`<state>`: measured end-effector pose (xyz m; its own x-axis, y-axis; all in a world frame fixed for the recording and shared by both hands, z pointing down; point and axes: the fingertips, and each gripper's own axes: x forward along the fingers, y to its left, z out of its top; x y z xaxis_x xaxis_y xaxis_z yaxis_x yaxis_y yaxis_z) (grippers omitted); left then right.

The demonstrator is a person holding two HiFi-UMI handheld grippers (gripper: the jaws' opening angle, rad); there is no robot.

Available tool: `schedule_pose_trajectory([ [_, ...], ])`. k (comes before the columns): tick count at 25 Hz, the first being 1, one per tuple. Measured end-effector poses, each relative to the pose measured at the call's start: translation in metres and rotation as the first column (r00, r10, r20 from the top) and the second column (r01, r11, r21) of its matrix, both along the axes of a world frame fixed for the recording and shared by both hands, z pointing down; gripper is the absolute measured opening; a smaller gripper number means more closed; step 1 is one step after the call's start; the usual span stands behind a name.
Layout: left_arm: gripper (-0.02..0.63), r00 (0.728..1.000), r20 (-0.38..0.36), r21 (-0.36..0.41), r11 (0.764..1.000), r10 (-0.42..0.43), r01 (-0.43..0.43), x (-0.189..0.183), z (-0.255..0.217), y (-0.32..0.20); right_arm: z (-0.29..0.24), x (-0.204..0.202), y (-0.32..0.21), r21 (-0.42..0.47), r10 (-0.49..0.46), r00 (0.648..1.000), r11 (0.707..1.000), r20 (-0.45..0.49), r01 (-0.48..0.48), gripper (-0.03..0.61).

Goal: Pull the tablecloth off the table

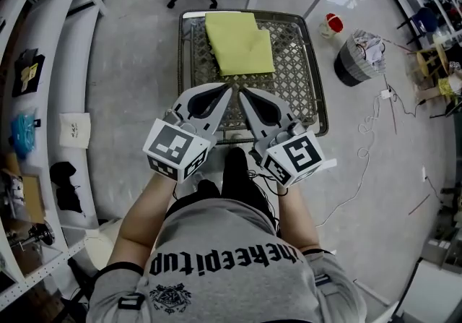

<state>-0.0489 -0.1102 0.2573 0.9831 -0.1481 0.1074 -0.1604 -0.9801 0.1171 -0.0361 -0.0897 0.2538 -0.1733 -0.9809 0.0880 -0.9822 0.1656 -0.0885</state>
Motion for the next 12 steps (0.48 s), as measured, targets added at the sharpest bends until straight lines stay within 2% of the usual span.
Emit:
schedule_pose_trajectory([
  [12,0.015,1.000,-0.013,0.006,1.000,-0.014,0.014,-0.023,-0.003,0.001,-0.004,-0.027,-0.002,0.006,-0.030,1.000,1.000,-0.010,0.030,0.011],
])
